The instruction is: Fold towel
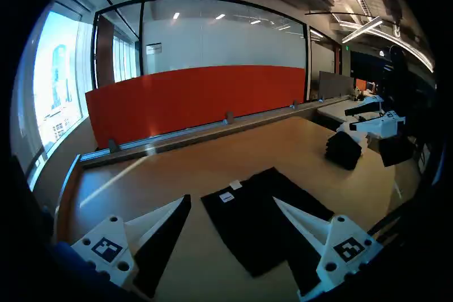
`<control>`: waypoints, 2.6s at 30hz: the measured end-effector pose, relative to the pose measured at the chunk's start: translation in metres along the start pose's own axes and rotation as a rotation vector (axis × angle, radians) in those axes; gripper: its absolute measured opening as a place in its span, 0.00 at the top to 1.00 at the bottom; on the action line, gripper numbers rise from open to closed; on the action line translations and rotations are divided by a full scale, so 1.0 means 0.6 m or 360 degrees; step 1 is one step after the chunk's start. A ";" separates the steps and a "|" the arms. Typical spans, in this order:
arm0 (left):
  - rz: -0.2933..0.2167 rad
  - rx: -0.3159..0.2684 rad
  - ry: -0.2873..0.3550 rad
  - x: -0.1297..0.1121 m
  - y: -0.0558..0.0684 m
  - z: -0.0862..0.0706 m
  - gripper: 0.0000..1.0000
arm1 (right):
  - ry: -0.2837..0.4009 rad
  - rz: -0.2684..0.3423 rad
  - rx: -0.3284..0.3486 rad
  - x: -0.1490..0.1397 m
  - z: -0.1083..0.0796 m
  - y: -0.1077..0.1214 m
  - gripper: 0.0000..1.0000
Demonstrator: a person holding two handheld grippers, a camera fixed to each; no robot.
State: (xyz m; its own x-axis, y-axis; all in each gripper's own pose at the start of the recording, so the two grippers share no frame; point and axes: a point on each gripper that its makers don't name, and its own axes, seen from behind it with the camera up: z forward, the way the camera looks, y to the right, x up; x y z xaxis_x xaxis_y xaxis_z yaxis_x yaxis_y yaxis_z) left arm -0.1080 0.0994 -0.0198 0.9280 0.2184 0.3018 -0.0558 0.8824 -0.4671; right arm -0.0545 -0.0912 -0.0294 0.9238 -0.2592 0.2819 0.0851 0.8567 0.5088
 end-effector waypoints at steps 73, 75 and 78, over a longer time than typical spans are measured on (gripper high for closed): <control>0.0147 -0.0278 -0.0696 -0.403 0.112 0.101 0.04 | -0.0712 -0.0044 0.0353 -0.432 0.075 -0.136 0.10; 0.0145 -0.0276 -0.0695 -0.403 0.112 0.101 0.04 | -0.0711 -0.0037 0.0352 -0.432 0.074 -0.135 0.12; 0.0145 -0.0275 -0.0696 -0.403 0.111 0.101 0.04 | -0.0710 -0.0041 0.0354 -0.433 0.075 -0.135 0.14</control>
State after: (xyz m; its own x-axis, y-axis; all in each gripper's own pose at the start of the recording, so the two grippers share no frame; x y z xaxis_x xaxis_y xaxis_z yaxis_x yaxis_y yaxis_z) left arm -0.3584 0.1308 -0.0736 0.6783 0.4791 0.5571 -0.0334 0.7775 -0.6280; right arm -0.3179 -0.1135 -0.1074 0.6684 -0.4862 0.5629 -0.0211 0.7441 0.6678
